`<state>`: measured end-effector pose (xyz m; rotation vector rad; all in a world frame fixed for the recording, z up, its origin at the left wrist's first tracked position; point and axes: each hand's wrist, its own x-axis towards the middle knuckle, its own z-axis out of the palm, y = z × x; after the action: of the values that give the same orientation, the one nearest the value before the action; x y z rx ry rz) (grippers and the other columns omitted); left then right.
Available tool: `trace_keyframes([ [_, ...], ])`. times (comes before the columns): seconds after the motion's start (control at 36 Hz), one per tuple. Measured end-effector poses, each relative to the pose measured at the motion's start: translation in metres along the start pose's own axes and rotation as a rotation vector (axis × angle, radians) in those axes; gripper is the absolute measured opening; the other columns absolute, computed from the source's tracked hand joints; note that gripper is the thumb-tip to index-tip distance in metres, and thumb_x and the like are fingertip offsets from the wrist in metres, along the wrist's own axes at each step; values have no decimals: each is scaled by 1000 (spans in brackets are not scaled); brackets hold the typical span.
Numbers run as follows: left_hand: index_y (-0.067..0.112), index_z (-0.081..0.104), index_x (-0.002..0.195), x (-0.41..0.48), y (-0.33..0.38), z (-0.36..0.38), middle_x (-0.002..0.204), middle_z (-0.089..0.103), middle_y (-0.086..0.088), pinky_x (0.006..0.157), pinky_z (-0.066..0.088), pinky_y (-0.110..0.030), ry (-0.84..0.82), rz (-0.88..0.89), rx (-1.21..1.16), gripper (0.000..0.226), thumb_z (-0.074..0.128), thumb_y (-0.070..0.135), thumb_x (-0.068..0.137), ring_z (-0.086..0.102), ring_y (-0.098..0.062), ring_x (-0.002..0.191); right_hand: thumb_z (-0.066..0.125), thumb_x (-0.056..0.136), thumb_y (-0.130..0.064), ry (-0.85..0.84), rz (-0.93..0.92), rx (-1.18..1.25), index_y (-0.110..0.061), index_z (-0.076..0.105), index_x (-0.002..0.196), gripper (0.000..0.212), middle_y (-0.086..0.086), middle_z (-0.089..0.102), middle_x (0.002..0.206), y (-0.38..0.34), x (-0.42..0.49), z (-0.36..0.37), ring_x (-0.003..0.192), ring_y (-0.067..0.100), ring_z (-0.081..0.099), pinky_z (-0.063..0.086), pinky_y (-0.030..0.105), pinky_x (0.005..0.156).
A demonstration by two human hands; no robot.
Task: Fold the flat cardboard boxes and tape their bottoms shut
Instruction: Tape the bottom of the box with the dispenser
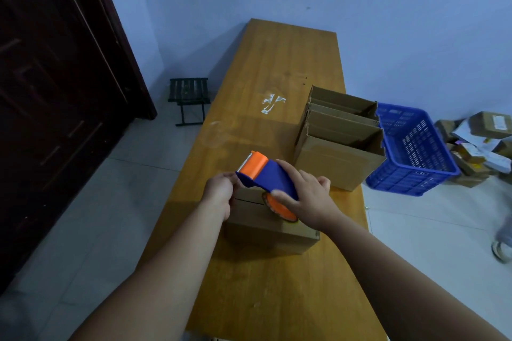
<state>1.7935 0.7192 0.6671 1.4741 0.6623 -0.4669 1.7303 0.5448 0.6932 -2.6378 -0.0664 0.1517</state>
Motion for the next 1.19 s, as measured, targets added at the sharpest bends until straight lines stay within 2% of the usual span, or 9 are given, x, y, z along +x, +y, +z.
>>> trace_keyframes([
  [0.06,21,57,99,-2,1,3,99,60,-3,95,42,-41,16,47,59,13,47,14,95,54,-20,95,43,73,-82,-27,-22,-70,-41,7,146,90,-8,47,122,2,-2,-2,112,12,44,16,40,104],
  [0.14,21,54,104,-3,0,5,104,57,-3,86,37,-35,37,130,97,13,47,13,97,50,-18,97,62,76,-66,-23,-36,-138,-41,0,146,97,-9,46,123,1,-2,-1,114,12,44,15,41,106],
  [0.31,24,51,105,-7,-2,6,108,53,-1,79,37,-32,37,287,208,12,43,17,100,47,-17,100,66,81,-45,17,-18,-60,-29,18,144,81,-9,44,132,1,-6,1,122,11,41,16,40,108],
  [0.39,26,51,93,-8,-2,4,104,56,-2,76,40,-32,30,331,216,15,42,17,100,52,-20,100,70,81,-40,-1,-5,24,-27,29,135,69,-8,45,126,4,-9,2,116,9,42,28,36,104],
  [0.53,30,53,84,-9,-5,3,108,62,-8,90,46,-48,38,269,139,20,47,16,97,56,-34,110,73,81,-23,6,47,219,-29,32,116,55,-7,44,113,8,-14,6,104,6,47,42,16,79],
  [0.67,29,57,83,-5,-6,5,105,64,-8,86,48,-48,69,267,132,19,49,17,96,58,-37,108,74,81,-29,39,43,248,-28,32,114,53,-8,45,110,13,-17,11,98,5,50,44,15,74],
  [0.78,20,60,92,-2,-8,0,95,58,-1,62,39,-27,109,378,298,15,46,17,97,52,-16,81,69,80,-48,-52,104,339,-27,31,115,55,-10,49,111,23,-25,13,98,7,53,50,25,79],
  [0.92,19,55,90,-3,-19,-6,77,53,0,56,35,-27,73,551,503,17,41,22,99,47,-15,65,67,81,-48,21,162,386,-29,32,116,53,-14,51,105,27,-35,20,90,2,55,45,15,67],
  [1.19,16,55,91,2,-28,-13,86,58,-2,61,38,-28,243,537,497,15,43,18,98,55,-21,79,68,81,-47,40,132,360,-31,35,125,57,-12,54,111,23,-31,24,96,2,54,44,15,72],
])
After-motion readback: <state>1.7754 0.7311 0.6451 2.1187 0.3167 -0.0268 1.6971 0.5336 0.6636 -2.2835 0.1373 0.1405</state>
